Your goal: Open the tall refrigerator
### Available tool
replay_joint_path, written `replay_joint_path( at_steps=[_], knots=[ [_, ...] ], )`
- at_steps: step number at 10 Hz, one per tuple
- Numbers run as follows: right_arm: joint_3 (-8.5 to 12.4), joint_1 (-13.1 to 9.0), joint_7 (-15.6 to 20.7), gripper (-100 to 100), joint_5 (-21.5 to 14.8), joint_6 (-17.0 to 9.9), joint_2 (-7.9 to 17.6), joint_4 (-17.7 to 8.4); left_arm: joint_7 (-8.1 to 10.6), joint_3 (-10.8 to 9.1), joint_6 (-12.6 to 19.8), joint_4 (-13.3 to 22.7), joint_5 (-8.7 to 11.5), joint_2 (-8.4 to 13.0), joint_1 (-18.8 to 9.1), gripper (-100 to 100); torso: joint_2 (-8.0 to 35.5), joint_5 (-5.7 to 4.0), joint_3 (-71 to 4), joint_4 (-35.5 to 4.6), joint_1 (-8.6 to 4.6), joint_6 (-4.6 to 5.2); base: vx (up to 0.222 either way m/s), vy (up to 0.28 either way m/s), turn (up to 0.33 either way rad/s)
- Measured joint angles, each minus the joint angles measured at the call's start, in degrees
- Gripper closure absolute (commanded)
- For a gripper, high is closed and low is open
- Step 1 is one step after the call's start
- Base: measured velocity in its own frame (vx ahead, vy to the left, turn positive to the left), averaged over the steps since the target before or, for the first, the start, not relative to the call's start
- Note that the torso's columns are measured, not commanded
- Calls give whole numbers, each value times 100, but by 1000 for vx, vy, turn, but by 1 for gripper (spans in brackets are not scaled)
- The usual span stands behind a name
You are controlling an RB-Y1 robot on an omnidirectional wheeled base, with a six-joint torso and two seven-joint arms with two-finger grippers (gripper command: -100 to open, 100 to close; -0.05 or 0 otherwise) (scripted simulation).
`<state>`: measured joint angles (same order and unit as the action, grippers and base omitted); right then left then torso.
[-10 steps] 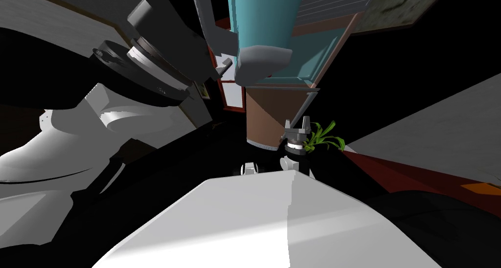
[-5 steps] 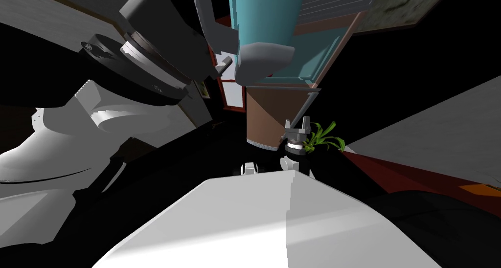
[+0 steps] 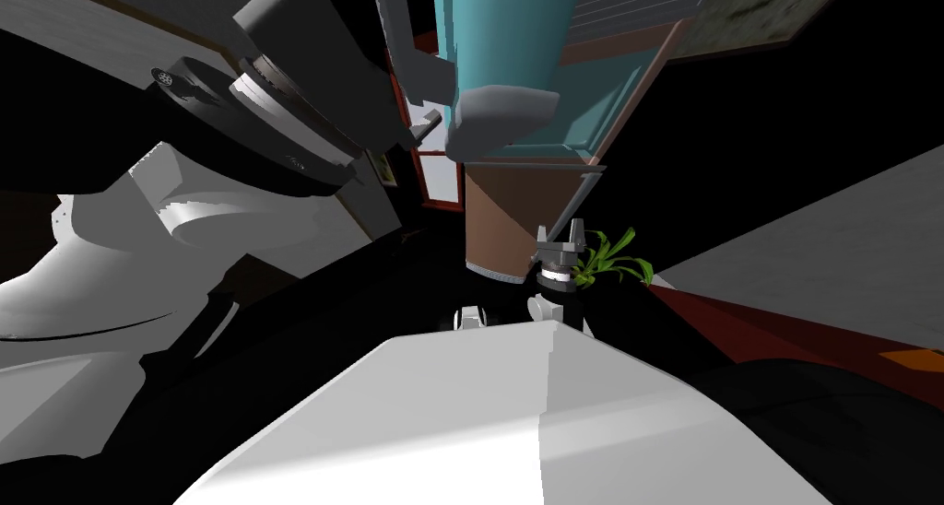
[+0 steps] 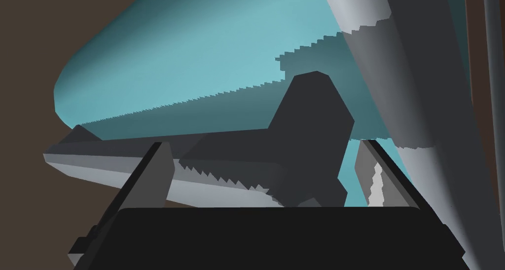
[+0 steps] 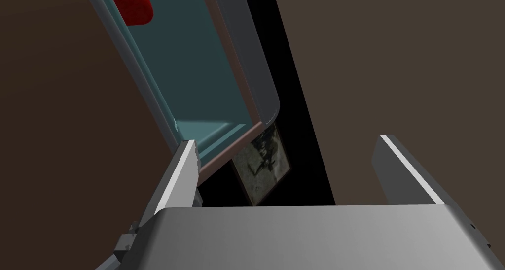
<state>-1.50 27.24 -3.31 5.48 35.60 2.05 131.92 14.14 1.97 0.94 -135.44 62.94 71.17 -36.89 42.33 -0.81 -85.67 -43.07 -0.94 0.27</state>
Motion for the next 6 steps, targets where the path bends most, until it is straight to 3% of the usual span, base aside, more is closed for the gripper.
replay_joint_path(
  at_steps=[4,6],
  knots=[
    [0,0,0,0,0,0,0,0,120,10,-278,76,79,338,122,-100,-13,0,0,10,-5,-7,0,1,8],
    [-1,0,0,0,0,0,0,0,80,30,-133,60,44,183,50,-100,-17,7,3,12,-2,0,-1,-3,-1]
  ],
)
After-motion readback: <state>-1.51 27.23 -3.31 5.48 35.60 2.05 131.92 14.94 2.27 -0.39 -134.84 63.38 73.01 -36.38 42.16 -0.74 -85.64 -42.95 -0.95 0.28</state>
